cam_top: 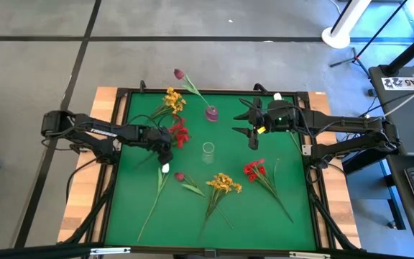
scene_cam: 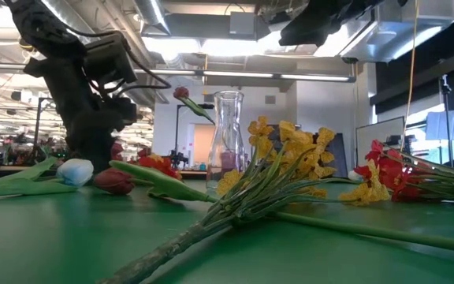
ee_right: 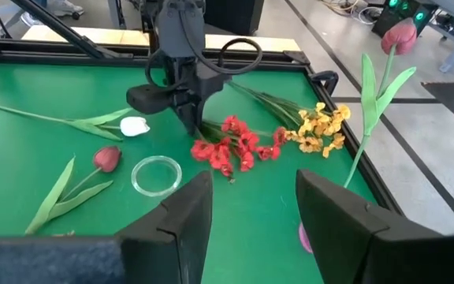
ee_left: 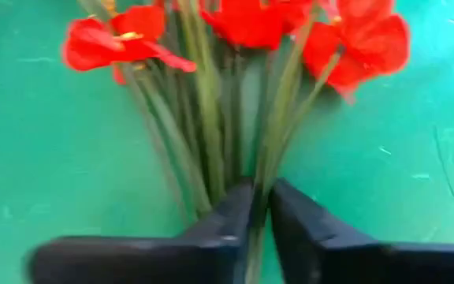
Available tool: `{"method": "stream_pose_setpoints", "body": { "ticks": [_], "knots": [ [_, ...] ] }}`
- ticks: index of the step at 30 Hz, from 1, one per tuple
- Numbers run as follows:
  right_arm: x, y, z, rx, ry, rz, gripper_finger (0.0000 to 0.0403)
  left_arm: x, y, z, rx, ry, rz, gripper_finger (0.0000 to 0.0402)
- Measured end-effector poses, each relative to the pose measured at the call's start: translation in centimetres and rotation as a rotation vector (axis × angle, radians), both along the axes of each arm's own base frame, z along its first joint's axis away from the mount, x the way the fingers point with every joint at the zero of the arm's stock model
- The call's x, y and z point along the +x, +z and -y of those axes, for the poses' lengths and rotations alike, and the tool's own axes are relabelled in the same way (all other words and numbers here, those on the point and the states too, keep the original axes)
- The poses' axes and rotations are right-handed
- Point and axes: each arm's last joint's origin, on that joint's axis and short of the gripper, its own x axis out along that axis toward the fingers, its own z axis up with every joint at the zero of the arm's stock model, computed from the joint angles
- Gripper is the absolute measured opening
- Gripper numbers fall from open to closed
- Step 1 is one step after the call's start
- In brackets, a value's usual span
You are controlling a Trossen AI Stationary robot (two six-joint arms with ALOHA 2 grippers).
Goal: Sort flowers into vase by color
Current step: Put the left red flowers into the purple vase
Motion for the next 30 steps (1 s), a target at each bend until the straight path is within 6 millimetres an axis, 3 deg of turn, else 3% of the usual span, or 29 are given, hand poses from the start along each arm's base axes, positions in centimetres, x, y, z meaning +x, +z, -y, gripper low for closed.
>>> {"method": "stream_pose_setpoints", "body": {
  "ticks": [4,9,17,25,30],
  "knots": [
    [0.0,0.0,0.0,0.006,-0.003,0.0,0.0182,0.0,1.2,0.0,-0.007,0.011,-0.001,0.0007],
    [0.0,0.0,0.0,0.007,-0.003,-0.002,0.0182,0.5,4.4,-0.1,0.018,-0.003,0.028,0.0002],
    [0.0,0.0,0.0,0.006,-0.003,0.001,0.0182,0.8,11.9,0.0,0.2,-0.035,0.17,0.0001],
    [0.6,0.6,0.1,0.111,-0.048,0.109,0.0182,0.3,20.0,0.5,0.442,-0.104,0.578,0.0],
    [2.1,1.6,0.2,0.099,0.012,0.277,0.0182,1.1,23.5,0.9,0.565,-0.293,0.915,0.0]
  ]
}}
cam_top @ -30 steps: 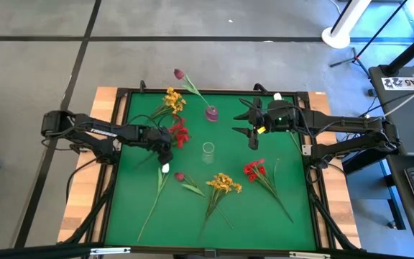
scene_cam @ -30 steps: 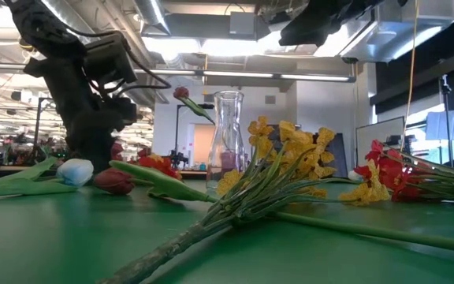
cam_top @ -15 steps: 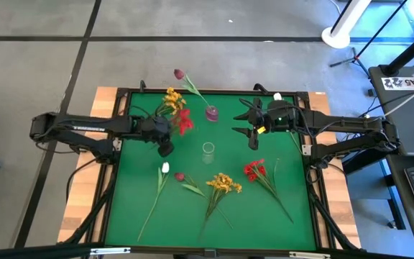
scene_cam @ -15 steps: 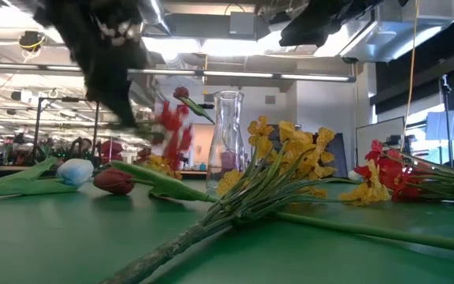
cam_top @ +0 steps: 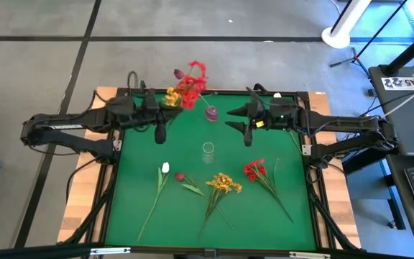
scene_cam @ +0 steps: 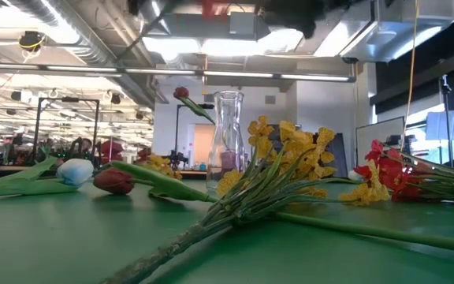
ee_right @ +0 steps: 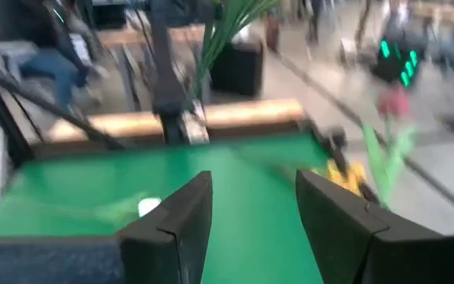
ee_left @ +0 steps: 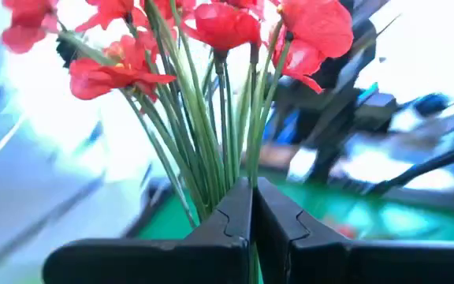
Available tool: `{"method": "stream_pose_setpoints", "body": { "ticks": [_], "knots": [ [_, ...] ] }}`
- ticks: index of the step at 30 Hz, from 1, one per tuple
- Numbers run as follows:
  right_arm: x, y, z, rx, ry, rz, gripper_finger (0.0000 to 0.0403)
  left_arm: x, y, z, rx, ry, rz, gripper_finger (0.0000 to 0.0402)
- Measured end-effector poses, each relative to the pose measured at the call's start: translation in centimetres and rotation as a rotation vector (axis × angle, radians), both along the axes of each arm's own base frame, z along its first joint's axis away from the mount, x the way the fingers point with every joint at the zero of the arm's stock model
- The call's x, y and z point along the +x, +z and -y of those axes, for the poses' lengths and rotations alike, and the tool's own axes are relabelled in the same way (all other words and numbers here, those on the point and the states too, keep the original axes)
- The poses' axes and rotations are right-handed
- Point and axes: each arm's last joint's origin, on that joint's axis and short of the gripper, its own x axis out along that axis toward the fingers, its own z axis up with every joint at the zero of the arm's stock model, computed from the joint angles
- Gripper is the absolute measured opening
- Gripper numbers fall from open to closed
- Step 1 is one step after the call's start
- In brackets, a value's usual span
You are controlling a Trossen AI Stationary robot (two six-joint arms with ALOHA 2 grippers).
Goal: Sort flowers into vase by color
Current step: Put the left red flowers into the purple vase
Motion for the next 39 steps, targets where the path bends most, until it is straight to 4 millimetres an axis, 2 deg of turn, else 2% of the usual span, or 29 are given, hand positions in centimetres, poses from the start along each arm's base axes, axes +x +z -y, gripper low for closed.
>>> {"method": "stream_pose_setpoints", "body": {
  "ticks": [4,7,12,17,27,31,37,39],
  "knots": [
    [1.9,0.2,0.0,-0.022,0.091,0.152,0.0182,0.9,1.8,0.3,0.119,-0.145,0.196,0.0],
    [3.3,0.0,0.1,-0.057,0.117,0.232,0.0182,1.9,1.9,0.1,0.146,-0.151,0.256,0.0],
    [5.1,-1.0,0.7,-0.081,0.077,0.317,0.0182,4.3,0.4,-0.7,0.098,-0.158,0.239,0.0],
    [6.1,-2.1,1.0,-0.071,0.067,0.324,0.0182,6.8,-1.4,-1.6,0.064,-0.172,0.244,0.0],
    [6.4,-2.6,1.3,-0.024,0.045,0.309,0.0178,8.7,-2.5,-2.0,0.009,-0.284,0.318,0.0],
    [6.4,-2.7,1.2,-0.022,0.058,0.3,0.0138,9.1,-2.9,-1.9,-0.014,-0.288,0.303,0.0],
    [6.5,-2.9,1.2,-0.026,0.059,0.27,0.0021,9.2,-3.1,-2.1,-0.06,-0.236,0.3,0.0],
    [6.5,-2.9,1.2,-0.043,0.056,0.263,0.0014,9.2,-3.2,-2.1,-0.07,-0.222,0.301,0.0]
  ]
}}
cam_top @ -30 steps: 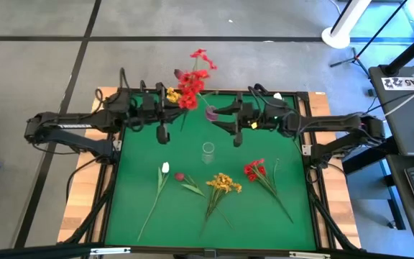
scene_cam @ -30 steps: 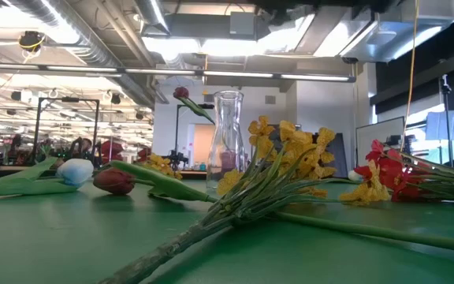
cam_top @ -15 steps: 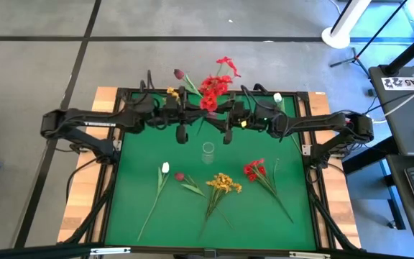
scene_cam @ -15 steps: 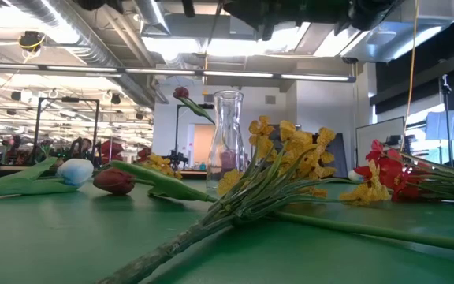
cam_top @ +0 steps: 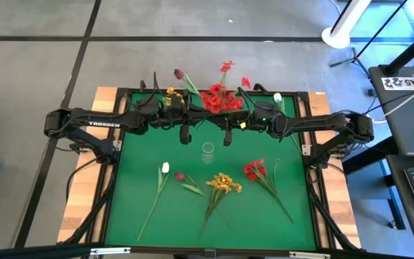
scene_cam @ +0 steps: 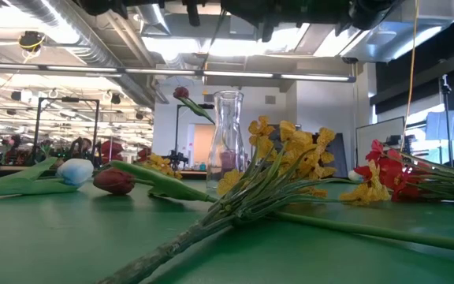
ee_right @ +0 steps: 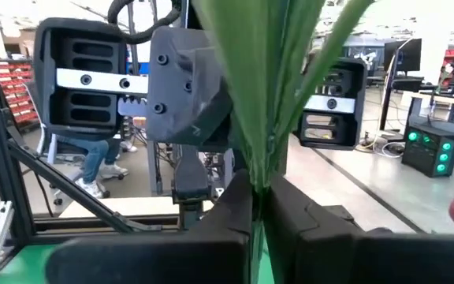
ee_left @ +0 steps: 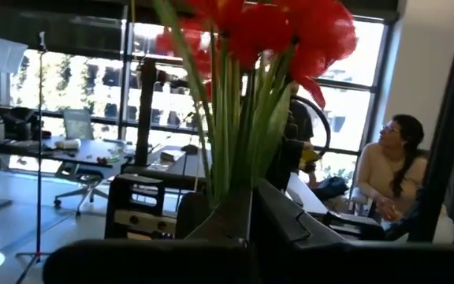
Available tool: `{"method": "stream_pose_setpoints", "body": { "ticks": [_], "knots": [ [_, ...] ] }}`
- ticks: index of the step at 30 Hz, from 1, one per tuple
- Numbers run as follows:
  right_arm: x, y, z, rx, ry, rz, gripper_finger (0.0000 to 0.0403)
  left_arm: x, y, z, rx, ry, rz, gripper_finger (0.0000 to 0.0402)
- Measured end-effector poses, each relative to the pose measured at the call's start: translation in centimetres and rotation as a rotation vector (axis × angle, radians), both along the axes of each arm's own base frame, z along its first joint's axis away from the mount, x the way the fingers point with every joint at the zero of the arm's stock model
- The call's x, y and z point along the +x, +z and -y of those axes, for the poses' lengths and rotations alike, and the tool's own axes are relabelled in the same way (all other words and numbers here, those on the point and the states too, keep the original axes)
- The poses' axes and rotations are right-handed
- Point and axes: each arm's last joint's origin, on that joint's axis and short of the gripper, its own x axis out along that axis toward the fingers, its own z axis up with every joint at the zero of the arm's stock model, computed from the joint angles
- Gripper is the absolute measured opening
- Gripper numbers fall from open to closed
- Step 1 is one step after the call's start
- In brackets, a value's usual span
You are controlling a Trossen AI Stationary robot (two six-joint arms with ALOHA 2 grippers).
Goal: Sort flowers into vase by color
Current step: Put the left red flowers into the purple vase
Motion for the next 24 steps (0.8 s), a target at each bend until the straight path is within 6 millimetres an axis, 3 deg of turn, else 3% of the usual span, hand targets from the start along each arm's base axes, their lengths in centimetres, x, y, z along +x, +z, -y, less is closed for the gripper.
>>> {"method": "stream_pose_setpoints", "body": {
  "ticks": [4,9,15,19,24],
  "knots": [
    [0.0,-0.1,0.1,0.003,-0.014,-0.014,0.0022,-0.3,0.0,0.1,-0.016,0.026,-0.031,0.0018],
    [-0.8,0.6,0.0,-0.035,-0.061,-0.031,0.001,-1.7,0.9,0.7,-0.012,0.027,-0.07,0.0084],
    [-1.9,1.7,0.6,-0.07,-0.125,-0.027,0.0006,-4.6,2.8,1.4,0.051,0.159,-0.104,0.0154],
    [-2.7,1.8,2.2,-0.065,-0.186,-0.065,0.001,-6.7,3.3,1.8,0.07,0.256,-0.174,0.0175],
    [-3.3,0.7,5.1,-0.042,-0.278,-0.153,0.0005,-8.7,3.1,1.9,0.058,0.301,-0.288,0.0174]
  ]
}}
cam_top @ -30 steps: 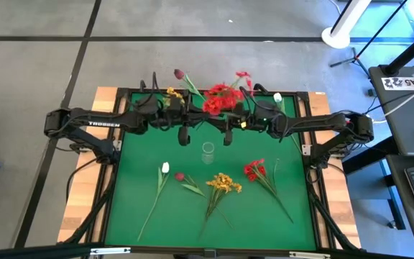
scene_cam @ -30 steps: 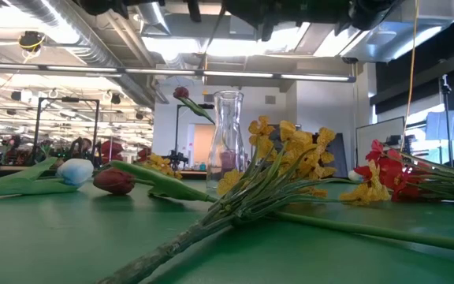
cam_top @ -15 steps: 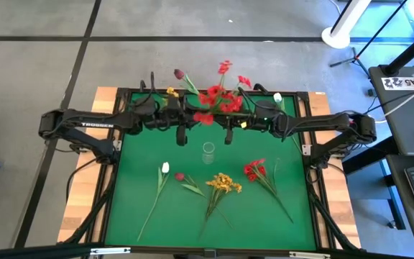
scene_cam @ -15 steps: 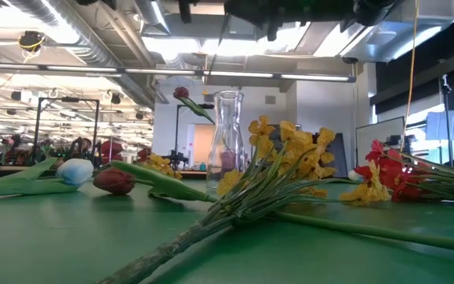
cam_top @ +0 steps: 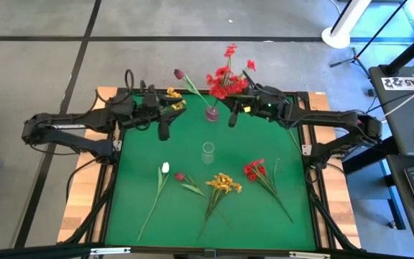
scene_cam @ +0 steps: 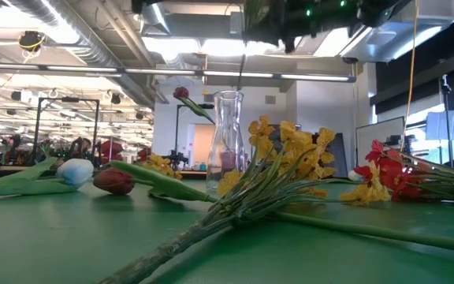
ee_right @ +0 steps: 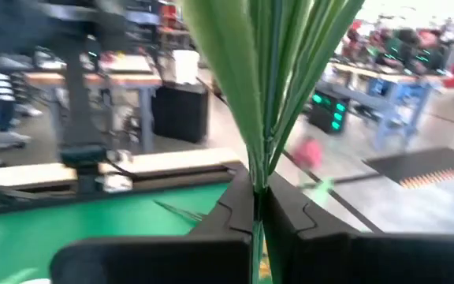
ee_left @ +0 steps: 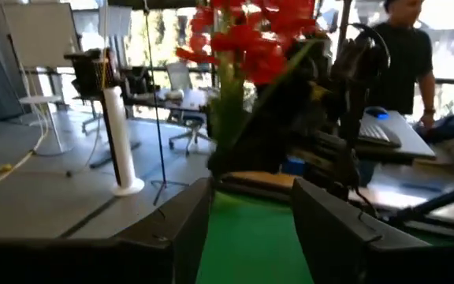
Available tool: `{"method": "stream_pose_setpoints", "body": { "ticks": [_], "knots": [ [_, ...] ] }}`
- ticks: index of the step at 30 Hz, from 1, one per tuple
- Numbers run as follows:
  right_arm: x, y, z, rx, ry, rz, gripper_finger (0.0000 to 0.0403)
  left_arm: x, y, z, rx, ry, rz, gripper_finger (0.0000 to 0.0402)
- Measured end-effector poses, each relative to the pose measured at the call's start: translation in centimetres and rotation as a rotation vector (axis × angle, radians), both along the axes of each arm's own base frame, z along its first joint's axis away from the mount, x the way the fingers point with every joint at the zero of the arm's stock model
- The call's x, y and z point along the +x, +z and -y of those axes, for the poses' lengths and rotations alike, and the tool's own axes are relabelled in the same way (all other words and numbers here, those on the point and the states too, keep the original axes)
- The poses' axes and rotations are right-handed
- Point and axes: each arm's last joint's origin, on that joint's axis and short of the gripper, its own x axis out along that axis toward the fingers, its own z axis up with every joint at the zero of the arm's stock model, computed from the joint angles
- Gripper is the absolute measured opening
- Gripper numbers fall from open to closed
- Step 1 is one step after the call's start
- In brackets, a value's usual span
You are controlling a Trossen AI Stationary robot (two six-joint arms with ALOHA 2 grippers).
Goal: Sort flowers into vase by color
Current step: Put the left red flowers into the purple vase
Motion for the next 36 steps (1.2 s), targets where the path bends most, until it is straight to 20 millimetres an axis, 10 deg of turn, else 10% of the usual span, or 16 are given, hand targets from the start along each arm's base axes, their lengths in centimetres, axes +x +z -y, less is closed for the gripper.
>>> {"method": "stream_pose_setpoints", "body": {
  "ticks": [17,36],
  "knots": [
    [2.2,-6.5,5.2,0.076,0.01,-0.078,0.0009,-2.1,-10.4,-2.6,-0.115,0.304,-0.197,0.0165],
    [3.1,-9.7,6.0,0.06,-0.037,-0.2,0.0021,-2.3,-12.0,-2.4,-0.14,0.303,-0.188,0.0165]
  ]
}}
